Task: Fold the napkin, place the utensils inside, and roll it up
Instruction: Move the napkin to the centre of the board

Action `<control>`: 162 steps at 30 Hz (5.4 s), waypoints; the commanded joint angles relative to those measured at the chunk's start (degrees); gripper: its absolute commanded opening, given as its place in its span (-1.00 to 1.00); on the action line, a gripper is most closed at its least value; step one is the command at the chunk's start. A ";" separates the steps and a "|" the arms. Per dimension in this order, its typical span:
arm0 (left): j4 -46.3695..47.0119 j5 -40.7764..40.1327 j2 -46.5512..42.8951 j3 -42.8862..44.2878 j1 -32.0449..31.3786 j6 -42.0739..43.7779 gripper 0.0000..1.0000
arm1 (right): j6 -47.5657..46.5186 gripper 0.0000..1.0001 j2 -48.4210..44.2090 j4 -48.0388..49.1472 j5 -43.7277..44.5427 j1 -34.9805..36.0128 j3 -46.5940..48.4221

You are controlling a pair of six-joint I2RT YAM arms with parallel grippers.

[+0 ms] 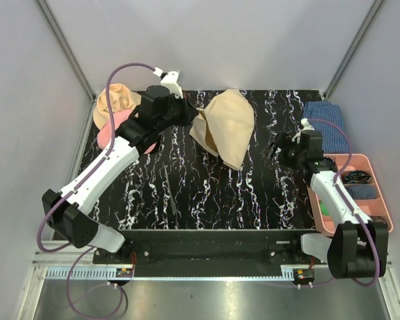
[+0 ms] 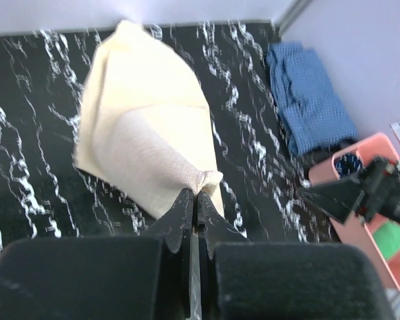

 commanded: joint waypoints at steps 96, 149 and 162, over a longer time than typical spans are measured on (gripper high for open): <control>-7.39 -3.47 -11.44 -18.35 11.79 15.86 -1.00 | 5.39 0.62 25.52 -7.55 1.94 18.37 11.75; -6.16 -5.49 -14.07 -18.00 11.79 15.77 -1.00 | 1.35 -1.00 23.61 -11.15 9.66 21.62 17.99; -5.45 -4.09 -21.54 -5.98 11.79 14.27 -1.00 | -9.11 -1.00 2.42 -15.81 26.45 21.71 31.08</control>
